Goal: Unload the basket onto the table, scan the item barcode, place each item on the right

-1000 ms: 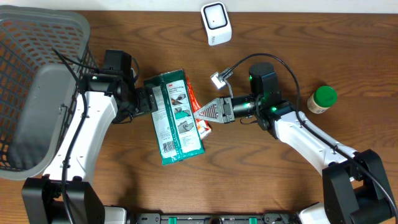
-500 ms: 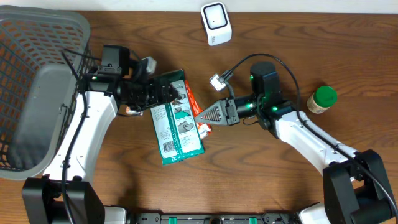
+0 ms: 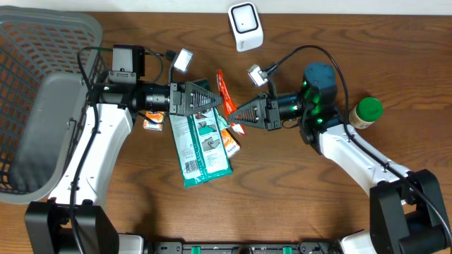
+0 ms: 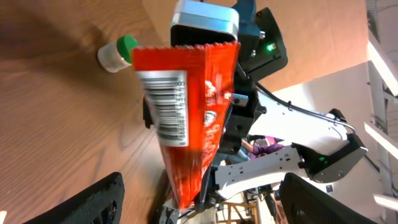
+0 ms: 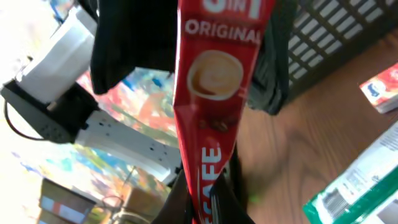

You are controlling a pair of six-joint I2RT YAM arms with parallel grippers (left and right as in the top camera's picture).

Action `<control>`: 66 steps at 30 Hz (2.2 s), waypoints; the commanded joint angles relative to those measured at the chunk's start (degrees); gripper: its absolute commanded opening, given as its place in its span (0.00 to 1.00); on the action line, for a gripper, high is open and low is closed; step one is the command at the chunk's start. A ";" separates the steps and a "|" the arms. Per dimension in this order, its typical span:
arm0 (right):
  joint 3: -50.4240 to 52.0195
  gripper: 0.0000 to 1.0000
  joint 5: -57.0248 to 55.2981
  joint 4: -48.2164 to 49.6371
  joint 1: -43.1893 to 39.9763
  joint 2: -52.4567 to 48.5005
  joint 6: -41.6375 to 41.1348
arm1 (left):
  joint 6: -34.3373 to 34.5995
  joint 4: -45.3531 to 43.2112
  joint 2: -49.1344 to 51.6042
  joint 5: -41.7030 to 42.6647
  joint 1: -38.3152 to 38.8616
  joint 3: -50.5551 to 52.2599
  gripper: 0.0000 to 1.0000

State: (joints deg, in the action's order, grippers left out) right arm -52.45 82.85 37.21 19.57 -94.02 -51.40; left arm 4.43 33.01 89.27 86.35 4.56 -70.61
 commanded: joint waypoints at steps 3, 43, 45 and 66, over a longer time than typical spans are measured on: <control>-0.35 0.01 -2.82 0.79 2.27 0.13 -4.63 | -1.01 -0.44 0.31 2.38 0.63 -0.11 0.77; -0.31 0.56 -14.78 -32.37 3.17 0.13 30.93 | 31.36 6.60 0.33 -44.63 8.26 -0.13 0.07; -0.28 0.55 -14.64 -33.66 4.59 0.13 32.61 | 32.35 6.60 0.33 -44.63 9.70 -0.13 0.07; 1.14 0.36 -20.06 -43.34 7.10 0.11 41.46 | 33.40 6.62 0.31 -44.85 9.94 -0.13 0.07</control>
State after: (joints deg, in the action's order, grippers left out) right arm -52.40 64.29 -6.20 25.91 -94.02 -11.66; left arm 37.54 39.46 89.27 41.80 14.68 -70.57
